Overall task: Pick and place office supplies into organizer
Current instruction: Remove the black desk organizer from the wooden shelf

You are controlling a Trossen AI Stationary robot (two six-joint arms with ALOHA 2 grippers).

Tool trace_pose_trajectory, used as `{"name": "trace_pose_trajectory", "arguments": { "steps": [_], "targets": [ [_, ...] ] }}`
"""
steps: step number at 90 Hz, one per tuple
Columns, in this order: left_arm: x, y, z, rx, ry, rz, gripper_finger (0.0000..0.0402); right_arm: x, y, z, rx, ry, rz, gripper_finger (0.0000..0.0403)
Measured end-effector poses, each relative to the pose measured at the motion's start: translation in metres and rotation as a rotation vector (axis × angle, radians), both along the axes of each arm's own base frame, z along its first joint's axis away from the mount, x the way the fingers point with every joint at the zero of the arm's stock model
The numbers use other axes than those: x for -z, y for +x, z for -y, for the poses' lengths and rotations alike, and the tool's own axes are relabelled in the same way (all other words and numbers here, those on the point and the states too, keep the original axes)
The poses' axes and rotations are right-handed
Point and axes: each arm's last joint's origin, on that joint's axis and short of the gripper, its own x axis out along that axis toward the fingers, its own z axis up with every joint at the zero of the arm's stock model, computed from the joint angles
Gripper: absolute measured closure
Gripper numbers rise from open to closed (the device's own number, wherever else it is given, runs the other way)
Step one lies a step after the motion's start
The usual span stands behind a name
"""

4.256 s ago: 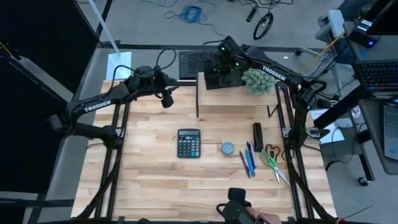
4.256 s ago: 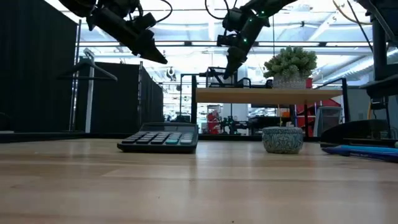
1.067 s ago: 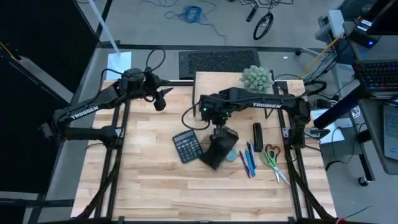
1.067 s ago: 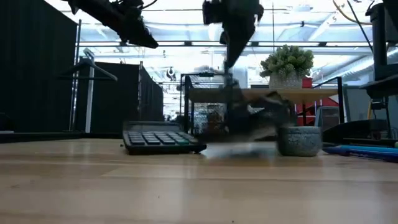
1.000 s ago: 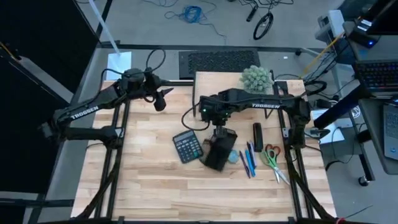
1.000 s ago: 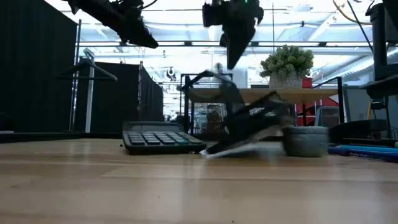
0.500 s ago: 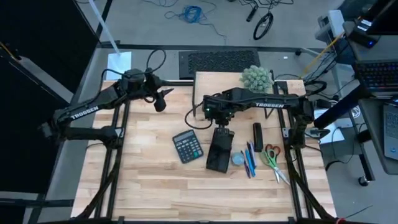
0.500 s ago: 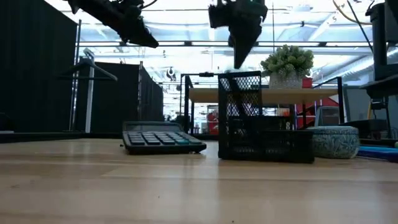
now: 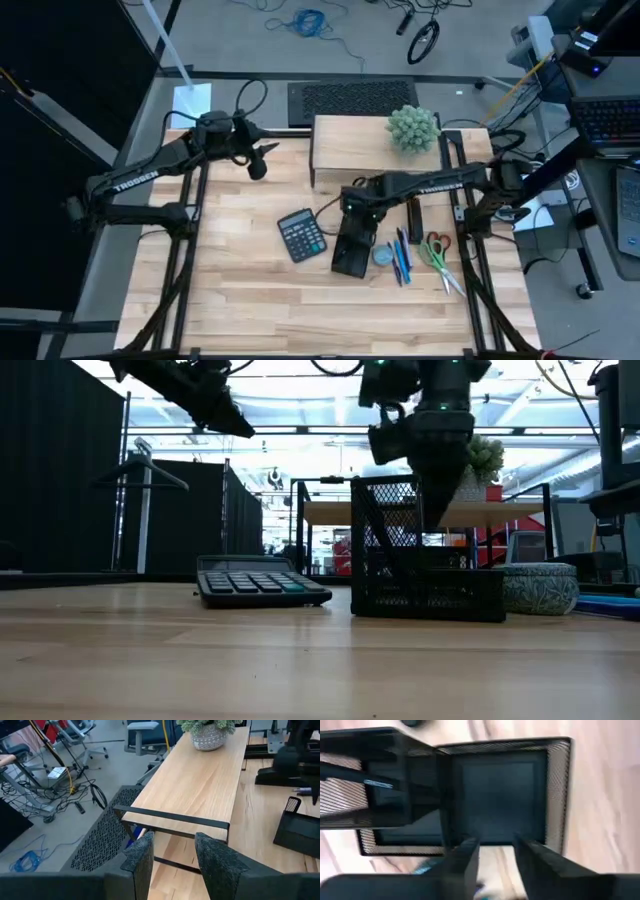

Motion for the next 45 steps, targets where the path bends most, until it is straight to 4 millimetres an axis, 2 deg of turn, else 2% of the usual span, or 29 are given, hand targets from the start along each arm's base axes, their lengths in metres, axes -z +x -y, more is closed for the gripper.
{"name": "trace_pose_trajectory", "arguments": {
  "steps": [10, 20, 32, 45],
  "targets": [
    [0.000, 0.000, 0.000, -0.001, -0.002, 0.000, 0.0267, 0.008, 0.002, -0.014, -0.029, 0.001, 0.036, 0.0231],
    [0.000, 0.000, 0.000, -0.003, -0.006, 0.002, 0.0267, 0.019, -0.001, -0.026, -0.040, 0.008, 0.027, 0.0215],
    [0.000, 0.000, 0.000, -0.003, -0.006, 0.002, 0.0267, 0.028, -0.003, -0.031, 0.020, 0.009, 0.029, 0.0216],
    [0.000, 0.000, 0.000, -0.001, -0.007, 0.002, 0.0267, 0.038, -0.005, -0.030, 0.101, -0.006, 0.047, 0.0236]
  ]
}}
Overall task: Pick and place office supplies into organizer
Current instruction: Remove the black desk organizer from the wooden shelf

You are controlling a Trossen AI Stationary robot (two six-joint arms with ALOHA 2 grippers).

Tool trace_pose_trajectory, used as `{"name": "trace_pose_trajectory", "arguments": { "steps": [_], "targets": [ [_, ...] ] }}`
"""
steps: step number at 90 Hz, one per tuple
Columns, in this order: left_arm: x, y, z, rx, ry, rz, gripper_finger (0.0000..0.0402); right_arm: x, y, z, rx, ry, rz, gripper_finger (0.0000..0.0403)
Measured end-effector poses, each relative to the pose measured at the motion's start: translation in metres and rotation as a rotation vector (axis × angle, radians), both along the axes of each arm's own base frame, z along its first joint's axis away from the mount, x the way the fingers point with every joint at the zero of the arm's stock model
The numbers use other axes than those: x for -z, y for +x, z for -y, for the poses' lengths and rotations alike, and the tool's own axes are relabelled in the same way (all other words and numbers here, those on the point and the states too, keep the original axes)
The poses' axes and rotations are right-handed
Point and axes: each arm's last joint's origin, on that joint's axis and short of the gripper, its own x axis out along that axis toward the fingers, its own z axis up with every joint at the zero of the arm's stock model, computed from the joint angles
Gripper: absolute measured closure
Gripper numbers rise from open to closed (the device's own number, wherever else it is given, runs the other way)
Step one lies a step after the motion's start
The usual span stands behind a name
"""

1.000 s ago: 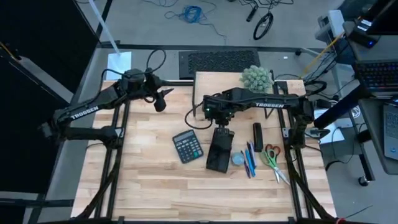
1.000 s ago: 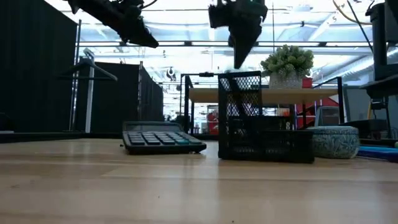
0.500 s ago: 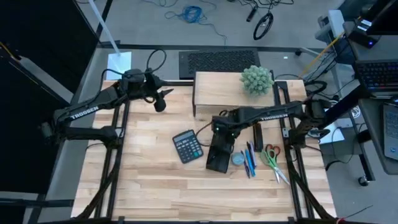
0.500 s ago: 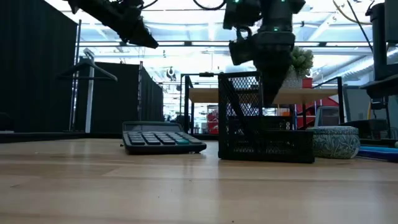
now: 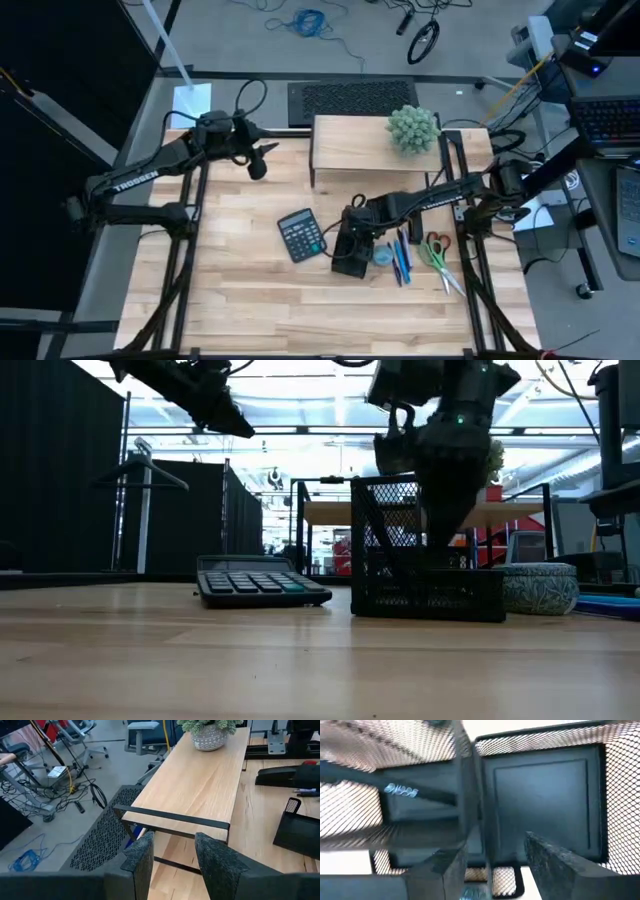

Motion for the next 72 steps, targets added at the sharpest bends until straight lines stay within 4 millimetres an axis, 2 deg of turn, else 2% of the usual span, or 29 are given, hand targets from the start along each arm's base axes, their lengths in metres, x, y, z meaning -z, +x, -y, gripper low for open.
{"name": "trace_pose_trajectory", "arguments": {
  "steps": [14, 31, 35, 52, 72],
  "targets": [
    [0.000, 0.000, 0.000, 0.003, -0.001, 0.000, 0.0267, 0.004, -0.002, 0.000, 0.043, 0.013, -0.006, 0.0276],
    [0.000, 0.001, 0.001, 0.011, -0.003, 0.000, 0.0267, 0.009, -0.001, 0.000, 0.098, 0.028, -0.023, 0.0378],
    [0.000, 0.001, 0.002, 0.012, -0.003, 0.000, 0.0267, 0.011, 0.000, 0.000, 0.116, 0.031, -0.029, 0.0392],
    [0.000, 0.001, 0.002, 0.014, -0.003, 0.000, 0.0267, 0.014, 0.002, 0.000, 0.253, 0.062, -0.027, 0.0399],
    [0.000, 0.002, 0.003, 0.019, -0.004, -0.001, 0.0267, 0.009, -0.004, 0.003, 0.474, 0.030, -0.032, 0.0403]
  ]
}}
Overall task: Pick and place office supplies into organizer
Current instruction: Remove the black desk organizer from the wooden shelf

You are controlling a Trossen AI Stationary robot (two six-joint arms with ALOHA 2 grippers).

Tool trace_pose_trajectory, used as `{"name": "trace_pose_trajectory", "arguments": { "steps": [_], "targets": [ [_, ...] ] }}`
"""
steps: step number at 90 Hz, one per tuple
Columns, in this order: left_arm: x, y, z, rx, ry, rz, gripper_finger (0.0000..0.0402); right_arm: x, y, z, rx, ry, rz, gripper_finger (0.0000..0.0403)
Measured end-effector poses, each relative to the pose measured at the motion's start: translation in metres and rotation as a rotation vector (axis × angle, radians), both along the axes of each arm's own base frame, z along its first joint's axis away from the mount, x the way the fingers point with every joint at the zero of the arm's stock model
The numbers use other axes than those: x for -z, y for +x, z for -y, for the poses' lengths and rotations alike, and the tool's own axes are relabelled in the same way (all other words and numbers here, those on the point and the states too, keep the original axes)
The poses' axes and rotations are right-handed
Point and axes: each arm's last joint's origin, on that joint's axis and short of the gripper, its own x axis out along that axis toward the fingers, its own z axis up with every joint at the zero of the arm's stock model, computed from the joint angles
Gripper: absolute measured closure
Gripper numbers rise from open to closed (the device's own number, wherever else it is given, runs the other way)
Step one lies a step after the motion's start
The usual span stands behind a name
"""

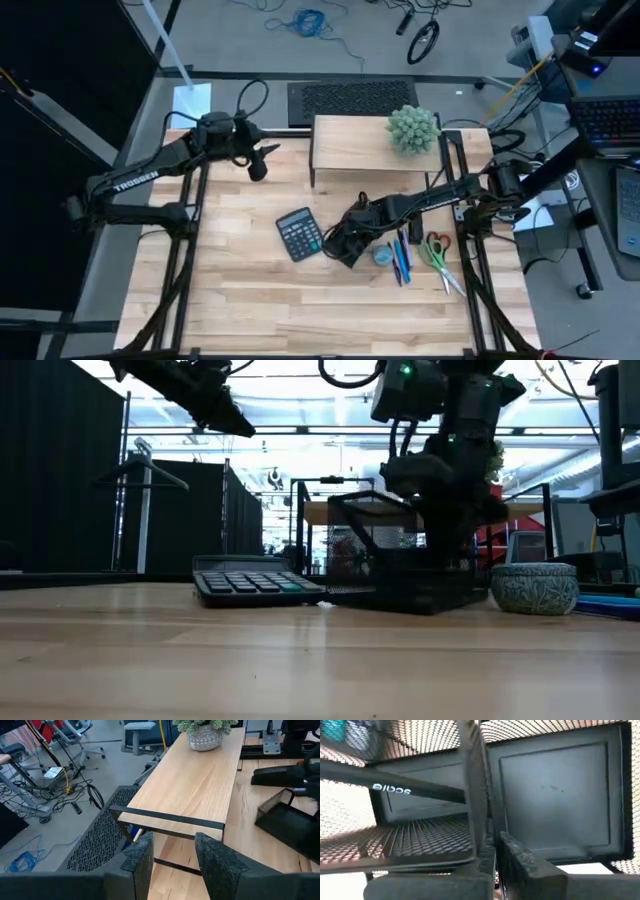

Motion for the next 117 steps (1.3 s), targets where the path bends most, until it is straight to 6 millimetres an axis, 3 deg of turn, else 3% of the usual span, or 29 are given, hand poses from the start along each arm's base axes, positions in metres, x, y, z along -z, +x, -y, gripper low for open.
{"name": "trace_pose_trajectory", "arguments": {
  "steps": [27, 54, 90, 106, 117],
  "targets": [
    [0.000, 0.001, 0.001, 0.005, -0.001, 0.000, 0.0267, 0.000, -0.009, 0.000, 0.307, -0.033, -0.046, 0.0402],
    [0.000, 0.001, 0.001, 0.004, -0.003, 0.000, 0.0267, -0.001, -0.005, 0.004, 0.590, -0.134, 0.091, 0.0402],
    [0.000, 0.001, 0.001, -0.005, -0.023, 0.011, 0.0267, 0.018, 0.002, 0.000, 0.692, -0.134, 0.093, 0.0398],
    [0.000, 0.001, 0.001, -0.005, -0.023, 0.011, 0.0267, 0.019, 0.004, -0.003, 0.635, -0.078, 0.072, 0.0344],
    [0.000, 0.001, 0.001, -0.005, -0.023, 0.011, 0.0267, 0.008, 0.008, -0.006, 0.534, -0.050, 0.072, 0.0294]
  ]
}}
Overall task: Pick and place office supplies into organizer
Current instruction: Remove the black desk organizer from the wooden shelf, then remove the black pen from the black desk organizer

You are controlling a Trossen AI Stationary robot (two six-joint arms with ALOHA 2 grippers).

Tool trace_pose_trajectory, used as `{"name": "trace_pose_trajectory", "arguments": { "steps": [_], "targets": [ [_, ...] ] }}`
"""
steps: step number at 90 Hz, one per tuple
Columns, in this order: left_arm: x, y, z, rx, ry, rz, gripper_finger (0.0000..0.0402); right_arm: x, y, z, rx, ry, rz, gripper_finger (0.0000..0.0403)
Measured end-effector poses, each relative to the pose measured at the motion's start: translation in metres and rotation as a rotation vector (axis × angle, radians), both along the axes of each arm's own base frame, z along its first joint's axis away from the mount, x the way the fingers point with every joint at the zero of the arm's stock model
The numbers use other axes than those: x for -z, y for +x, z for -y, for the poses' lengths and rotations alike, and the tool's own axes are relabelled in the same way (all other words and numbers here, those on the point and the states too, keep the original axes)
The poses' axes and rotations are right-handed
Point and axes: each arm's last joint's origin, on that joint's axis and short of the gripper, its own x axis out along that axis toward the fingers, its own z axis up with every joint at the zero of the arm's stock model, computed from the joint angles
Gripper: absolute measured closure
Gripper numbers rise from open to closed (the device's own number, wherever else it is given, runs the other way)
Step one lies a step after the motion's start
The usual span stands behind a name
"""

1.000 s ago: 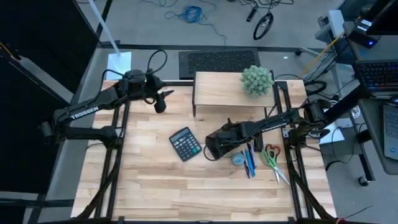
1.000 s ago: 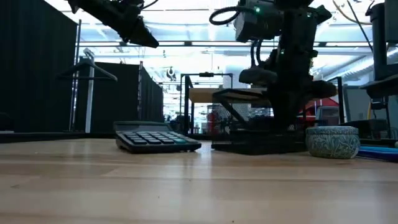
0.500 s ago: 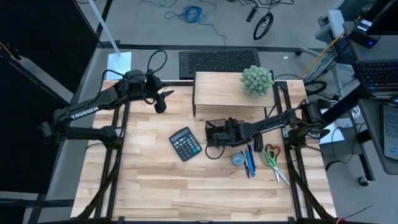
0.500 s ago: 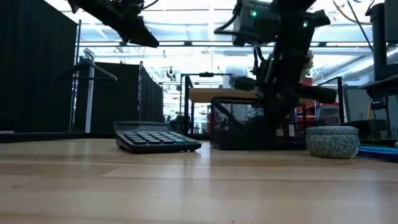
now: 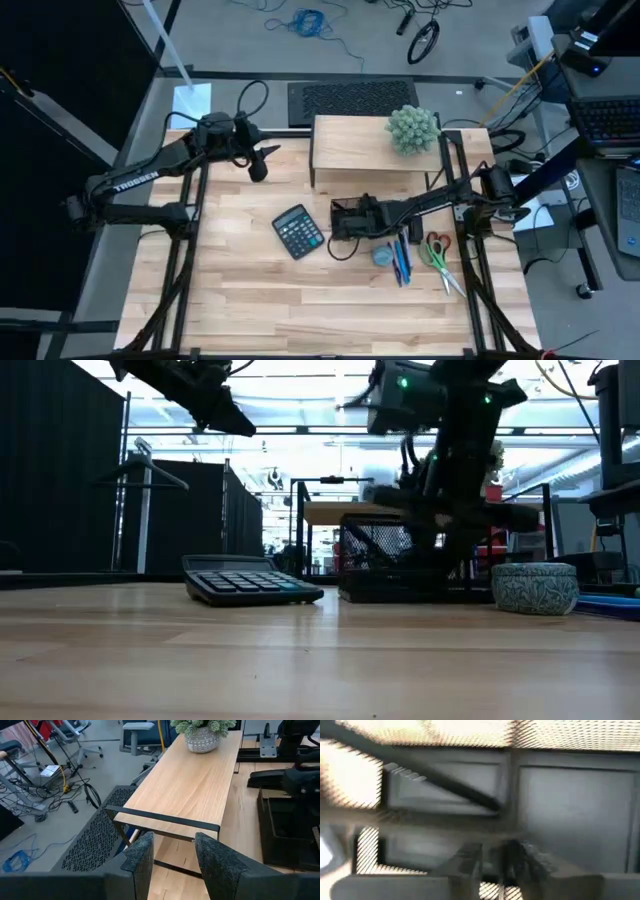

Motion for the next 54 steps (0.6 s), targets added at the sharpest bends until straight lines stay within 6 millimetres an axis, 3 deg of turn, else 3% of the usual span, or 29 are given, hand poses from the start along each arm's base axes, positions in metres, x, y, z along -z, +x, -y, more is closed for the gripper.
{"name": "trace_pose_trajectory", "arguments": {
  "steps": [15, 30, 42, 54],
  "targets": [
    [0.000, 0.000, 0.000, 0.000, 0.001, 0.002, 0.0267, -0.030, 0.005, -0.001, -0.156, -0.010, 0.051, 0.0246],
    [0.000, 0.000, 0.000, 0.000, 0.002, 0.002, 0.0267, -0.072, 0.003, -0.002, -0.378, -0.036, 0.063, 0.0229],
    [0.000, 0.000, 0.000, 0.000, 0.003, 0.004, 0.0267, -0.097, 0.011, 0.003, -0.605, -0.237, 0.100, 0.0230],
    [0.000, 0.000, 0.000, 0.000, 0.003, 0.004, 0.0267, -0.099, 0.033, 0.015, -0.734, -0.428, 0.173, 0.0241]
  ]
}}
